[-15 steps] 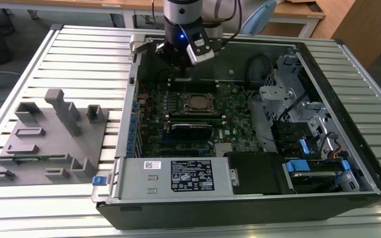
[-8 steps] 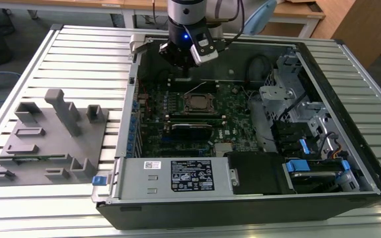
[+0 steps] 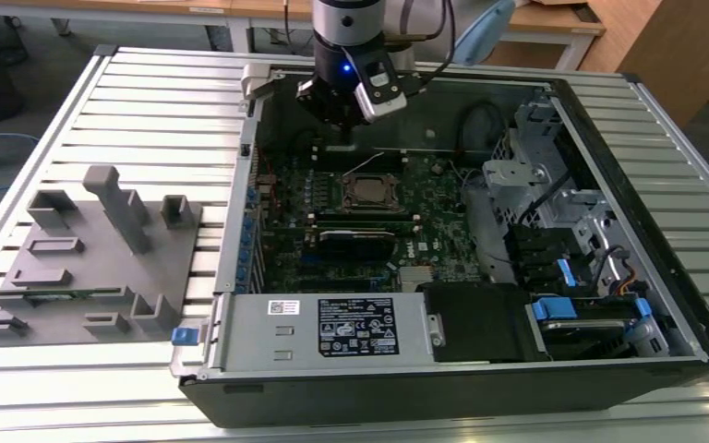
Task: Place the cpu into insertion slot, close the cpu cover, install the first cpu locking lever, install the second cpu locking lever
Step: 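Install the first cpu locking lever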
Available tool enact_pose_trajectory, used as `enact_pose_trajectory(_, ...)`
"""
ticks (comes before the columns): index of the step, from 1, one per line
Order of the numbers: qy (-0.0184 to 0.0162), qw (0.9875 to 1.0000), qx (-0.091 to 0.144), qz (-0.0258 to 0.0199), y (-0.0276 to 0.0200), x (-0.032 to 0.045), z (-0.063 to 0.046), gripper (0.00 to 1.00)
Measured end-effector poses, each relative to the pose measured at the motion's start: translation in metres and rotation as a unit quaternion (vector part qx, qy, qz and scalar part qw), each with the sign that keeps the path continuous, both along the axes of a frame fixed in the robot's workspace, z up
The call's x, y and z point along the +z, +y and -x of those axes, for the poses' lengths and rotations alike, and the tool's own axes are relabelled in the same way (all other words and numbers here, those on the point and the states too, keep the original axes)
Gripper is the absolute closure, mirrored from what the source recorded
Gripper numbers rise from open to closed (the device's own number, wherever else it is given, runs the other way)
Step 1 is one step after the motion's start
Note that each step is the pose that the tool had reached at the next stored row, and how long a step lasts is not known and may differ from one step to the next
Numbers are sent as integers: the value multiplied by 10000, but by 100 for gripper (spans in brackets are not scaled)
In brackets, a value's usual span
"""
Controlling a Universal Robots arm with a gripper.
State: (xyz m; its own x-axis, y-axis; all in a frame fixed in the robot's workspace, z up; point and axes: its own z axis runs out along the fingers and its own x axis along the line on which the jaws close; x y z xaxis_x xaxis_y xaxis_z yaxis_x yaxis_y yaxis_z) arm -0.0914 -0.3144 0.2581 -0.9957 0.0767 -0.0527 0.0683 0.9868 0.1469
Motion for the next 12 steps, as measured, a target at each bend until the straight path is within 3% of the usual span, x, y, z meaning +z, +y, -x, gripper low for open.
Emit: enact_pose_trajectory(12,0,10000,-1,0,0,-3,-128,89)
